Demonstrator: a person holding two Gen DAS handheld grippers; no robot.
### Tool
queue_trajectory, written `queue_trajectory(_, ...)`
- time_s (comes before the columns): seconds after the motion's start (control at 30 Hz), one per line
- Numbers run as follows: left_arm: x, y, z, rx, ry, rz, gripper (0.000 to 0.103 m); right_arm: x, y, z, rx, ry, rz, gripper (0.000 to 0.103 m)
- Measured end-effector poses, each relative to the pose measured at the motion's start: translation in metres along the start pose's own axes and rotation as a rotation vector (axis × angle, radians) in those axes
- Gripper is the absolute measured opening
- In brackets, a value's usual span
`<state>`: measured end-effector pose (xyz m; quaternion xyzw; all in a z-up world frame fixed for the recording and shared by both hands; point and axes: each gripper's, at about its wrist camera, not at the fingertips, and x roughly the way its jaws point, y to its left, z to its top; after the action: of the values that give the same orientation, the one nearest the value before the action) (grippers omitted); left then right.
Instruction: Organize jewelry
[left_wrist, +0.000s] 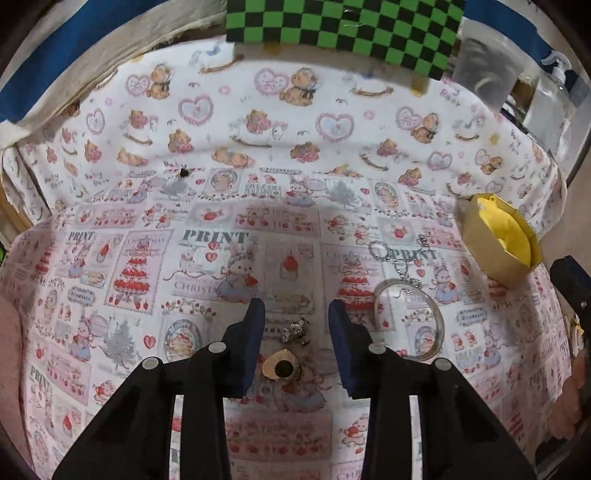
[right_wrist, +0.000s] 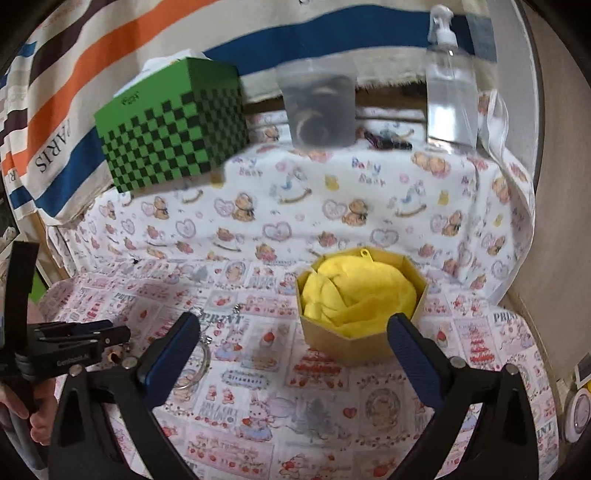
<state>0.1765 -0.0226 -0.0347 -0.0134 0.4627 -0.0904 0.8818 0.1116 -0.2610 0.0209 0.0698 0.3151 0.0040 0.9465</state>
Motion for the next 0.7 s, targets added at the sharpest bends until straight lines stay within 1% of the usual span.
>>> queue_trajectory(0.13,0.007,-0.004,-0.002,0.009,0.026,0.011,0.033,0.006,0.001,-0.003,-0.008,0.020,-0.002,0.096)
queue_trajectory(0.23,0.014,-0.003,-0.002,-0.012,0.053,-0.014,0.032,0.009,0.005,-0.005,-0.021,0.033,0.008,0.092)
queue_trajectory(0.27,0.013,-0.002,-0.002,-0.019,0.048,-0.014,0.028,0.009,0.006,-0.006,-0.025,0.035,0.010,0.090)
queue_trajectory(0.3,0.012,-0.002,-0.002,-0.015,0.040,0.000,0.020,0.009,0.007,-0.006,-0.029,0.035,0.011,0.088)
queue_trajectory(0.33,0.012,-0.003,-0.002,-0.006,0.037,0.009,0.018,0.010,0.008,-0.007,-0.032,0.036,0.011,0.087)
queue_trajectory(0.47,0.010,-0.002,-0.003,-0.003,0.032,-0.001,0.018,0.012,0.010,-0.009,-0.035,0.043,0.017,0.078)
queue_trajectory(0.5,0.007,-0.002,-0.003,-0.006,0.023,-0.003,0.015,0.012,0.009,-0.009,-0.032,0.047,0.023,0.077)
queue_trajectory(0.57,-0.001,-0.002,-0.003,-0.007,-0.014,0.004,0.015,0.013,0.009,-0.009,-0.027,0.051,0.033,0.077)
queue_trajectory(0.6,-0.008,-0.002,-0.003,-0.005,-0.044,0.007,0.006,0.013,0.010,-0.009,-0.025,0.051,0.035,0.077)
queue_trajectory(0.7,-0.025,0.002,-0.001,-0.021,-0.121,-0.001,0.006,0.013,0.011,-0.009,-0.022,0.056,0.041,0.077)
